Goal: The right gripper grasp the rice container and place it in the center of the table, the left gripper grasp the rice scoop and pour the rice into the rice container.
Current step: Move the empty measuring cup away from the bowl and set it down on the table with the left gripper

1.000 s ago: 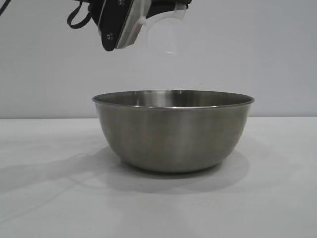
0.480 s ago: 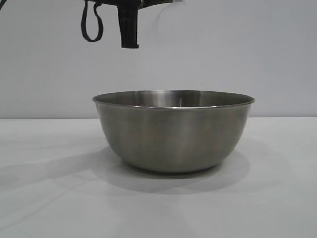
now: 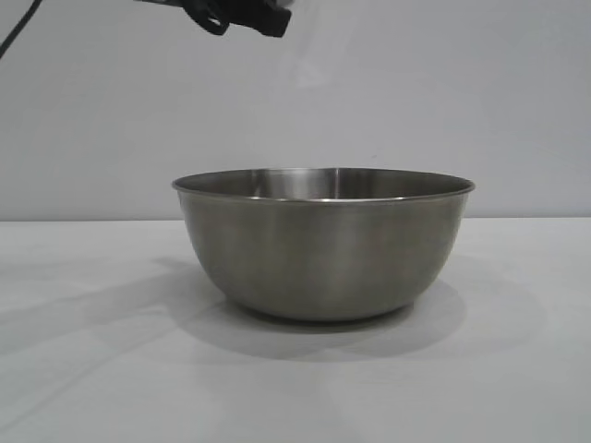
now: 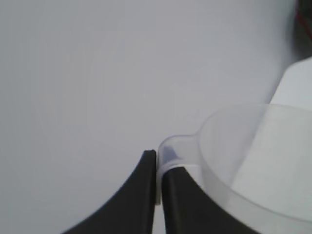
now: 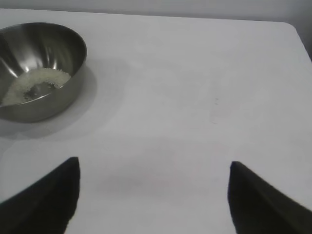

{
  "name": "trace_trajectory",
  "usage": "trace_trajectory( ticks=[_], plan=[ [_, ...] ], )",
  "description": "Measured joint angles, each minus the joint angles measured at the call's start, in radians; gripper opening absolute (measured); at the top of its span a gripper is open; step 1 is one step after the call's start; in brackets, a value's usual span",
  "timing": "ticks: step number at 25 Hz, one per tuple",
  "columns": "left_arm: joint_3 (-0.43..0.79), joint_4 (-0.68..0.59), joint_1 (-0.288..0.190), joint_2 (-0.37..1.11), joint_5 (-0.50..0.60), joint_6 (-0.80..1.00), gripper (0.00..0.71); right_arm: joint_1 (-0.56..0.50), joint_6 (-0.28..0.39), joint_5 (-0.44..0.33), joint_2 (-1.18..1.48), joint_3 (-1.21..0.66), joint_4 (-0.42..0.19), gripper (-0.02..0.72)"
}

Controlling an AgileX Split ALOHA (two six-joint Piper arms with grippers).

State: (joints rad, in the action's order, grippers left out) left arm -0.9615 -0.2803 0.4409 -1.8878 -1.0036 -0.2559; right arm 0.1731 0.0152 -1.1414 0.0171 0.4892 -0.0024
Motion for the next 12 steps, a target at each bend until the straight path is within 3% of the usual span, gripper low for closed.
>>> trace_trajectory(
  ticks=[6, 12],
  plan=[
    [0.136, 0.213, 0.0, 0.0, -0.118, 0.154, 0.0, 0.0, 0.0, 0.0, 0.0, 0.0, 0.0, 0.534],
    [0.283, 0.46, 0.0, 0.0, -0.127, 0.175, 0.0, 0.0, 0.0, 0.0, 0.0, 0.0, 0.0, 0.534]
  ],
)
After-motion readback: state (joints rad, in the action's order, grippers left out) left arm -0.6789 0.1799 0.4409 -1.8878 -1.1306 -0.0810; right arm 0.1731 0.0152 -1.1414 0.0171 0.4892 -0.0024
